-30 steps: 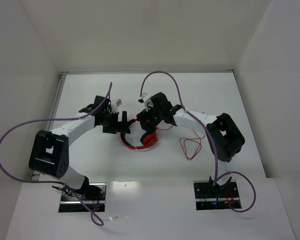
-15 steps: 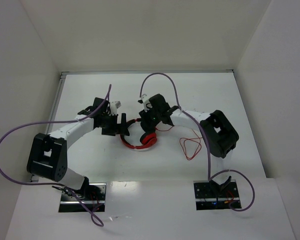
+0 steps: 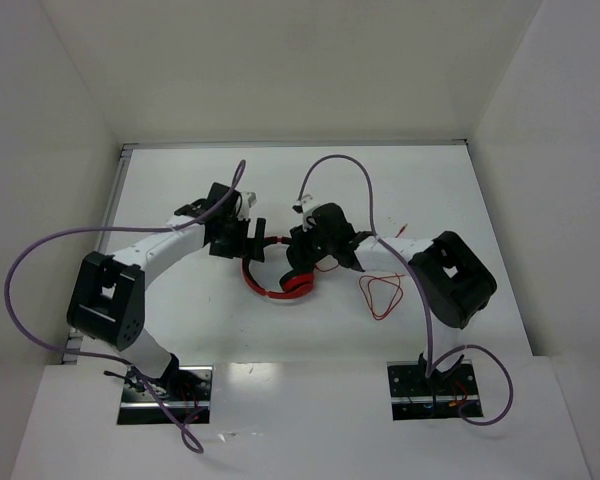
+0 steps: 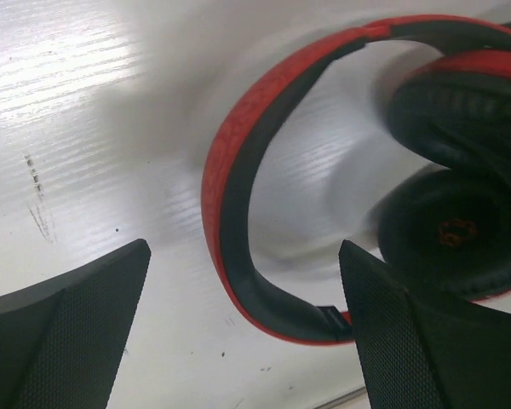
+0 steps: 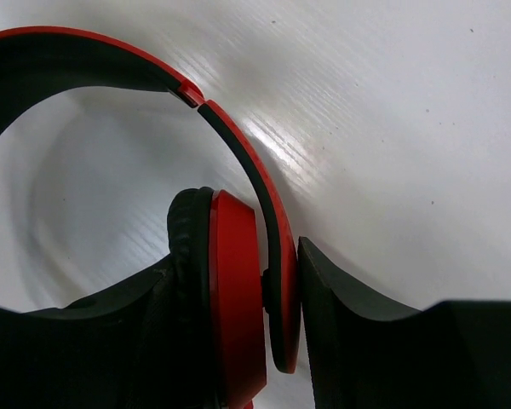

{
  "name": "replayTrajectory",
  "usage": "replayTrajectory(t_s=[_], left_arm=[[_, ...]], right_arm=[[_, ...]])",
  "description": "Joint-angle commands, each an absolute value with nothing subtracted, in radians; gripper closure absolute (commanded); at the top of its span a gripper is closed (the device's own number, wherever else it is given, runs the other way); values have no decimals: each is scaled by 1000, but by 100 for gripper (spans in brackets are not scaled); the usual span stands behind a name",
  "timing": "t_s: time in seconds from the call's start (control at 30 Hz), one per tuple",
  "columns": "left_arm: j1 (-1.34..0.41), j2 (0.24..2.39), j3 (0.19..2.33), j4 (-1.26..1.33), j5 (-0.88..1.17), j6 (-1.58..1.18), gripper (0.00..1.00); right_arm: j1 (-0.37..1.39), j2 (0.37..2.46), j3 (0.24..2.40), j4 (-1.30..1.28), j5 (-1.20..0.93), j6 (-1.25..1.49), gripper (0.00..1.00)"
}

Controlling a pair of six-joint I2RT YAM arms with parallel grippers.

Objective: Wrap the headphones

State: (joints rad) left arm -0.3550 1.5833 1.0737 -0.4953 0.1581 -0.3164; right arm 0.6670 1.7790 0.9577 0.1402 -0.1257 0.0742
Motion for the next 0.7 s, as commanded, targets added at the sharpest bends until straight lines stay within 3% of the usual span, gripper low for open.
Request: replayTrajectory(t_s=[0.0, 0.23, 0.67], left_arm=[[-402, 1635, 1137, -546, 22, -304, 0], [-416, 1667, 1147, -571, -138, -313, 0], [-465, 1718, 1147, -542, -138, -331, 5]], right_arm=[[670, 1724, 907, 235, -103, 107, 56], [670, 1655, 815, 291, -71, 127, 56], [670, 1673, 805, 322, -92, 175, 56]])
